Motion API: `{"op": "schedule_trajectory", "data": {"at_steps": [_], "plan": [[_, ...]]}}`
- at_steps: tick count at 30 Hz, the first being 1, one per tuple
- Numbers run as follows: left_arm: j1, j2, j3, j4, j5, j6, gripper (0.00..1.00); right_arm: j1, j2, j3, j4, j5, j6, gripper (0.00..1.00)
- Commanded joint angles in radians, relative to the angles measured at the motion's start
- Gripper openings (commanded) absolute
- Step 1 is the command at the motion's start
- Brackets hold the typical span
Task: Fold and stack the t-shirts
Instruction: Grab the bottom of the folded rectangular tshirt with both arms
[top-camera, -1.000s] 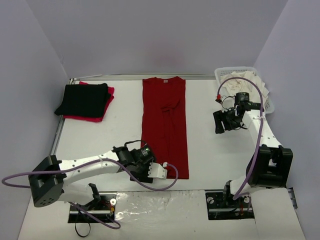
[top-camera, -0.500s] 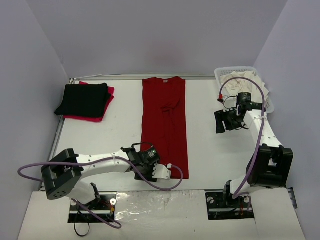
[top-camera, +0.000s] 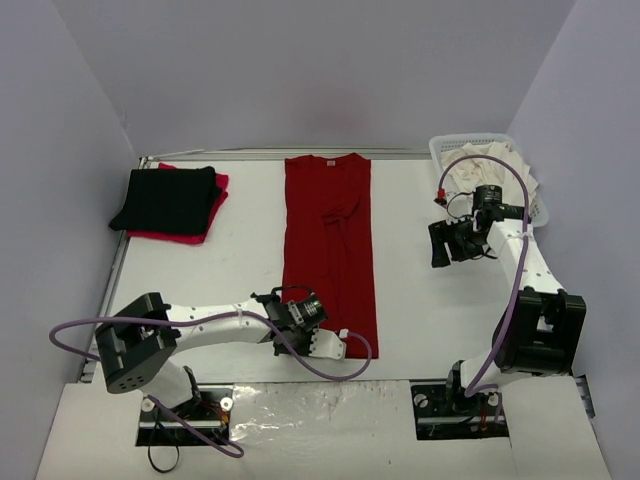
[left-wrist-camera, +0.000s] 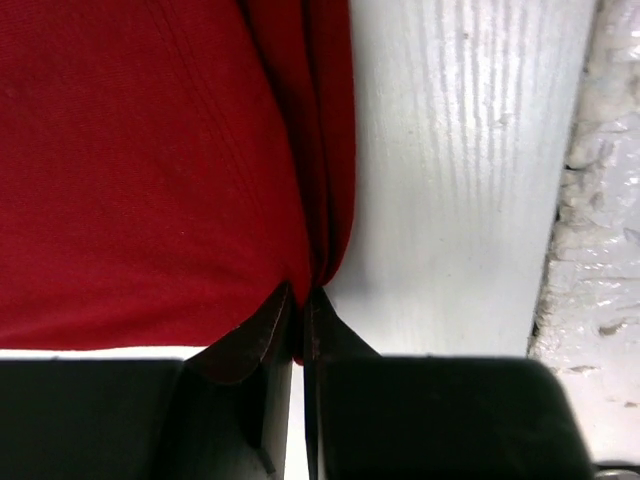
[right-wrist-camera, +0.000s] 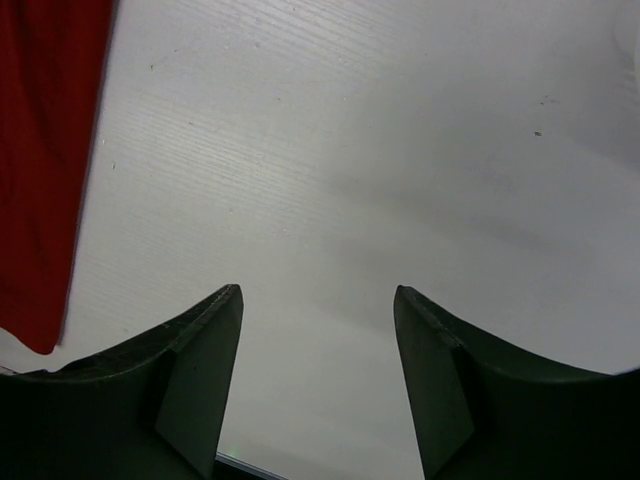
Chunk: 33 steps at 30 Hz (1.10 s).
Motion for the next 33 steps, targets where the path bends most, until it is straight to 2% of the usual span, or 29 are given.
{"op": "schedule_trajectory", "data": {"at_steps": [1, 6, 11, 18, 21, 24, 27, 28, 33], "plan": [[-0.001, -0.008, 0.037, -0.102, 0.062, 0.011, 0.02, -0.003, 0.010, -0.003, -0.013, -0.007, 0.007, 0.58], [0.013, -0.057, 0.066, -0.171, 0.128, 0.048, 0.02, 0.003, -0.004, 0.012, -0.013, -0.025, -0.008, 0.57], [0.095, -0.077, 0.080, -0.202, 0.226, 0.084, 0.02, 0.006, -0.033, 0.049, -0.010, -0.103, -0.043, 0.54], [0.269, -0.018, 0.146, -0.241, 0.381, 0.130, 0.02, 0.014, -0.120, 0.006, 0.010, -0.252, -0.227, 0.55], [0.339, 0.033, 0.187, -0.277, 0.453, 0.164, 0.02, 0.028, -0.171, -0.035, 0.007, -0.347, -0.357, 0.55], [0.407, 0.090, 0.233, -0.320, 0.512, 0.204, 0.02, 0.094, -0.229, -0.078, 0.005, -0.401, -0.457, 0.63], [0.465, 0.163, 0.285, -0.369, 0.587, 0.229, 0.02, 0.247, -0.278, -0.123, 0.001, -0.404, -0.505, 0.69], [0.479, 0.180, 0.297, -0.381, 0.623, 0.233, 0.02, 0.326, -0.286, -0.130, 0.004, -0.398, -0.506, 0.69], [0.524, 0.252, 0.357, -0.453, 0.676, 0.268, 0.02, 0.466, -0.268, -0.178, 0.001, -0.378, -0.483, 0.66]]}}
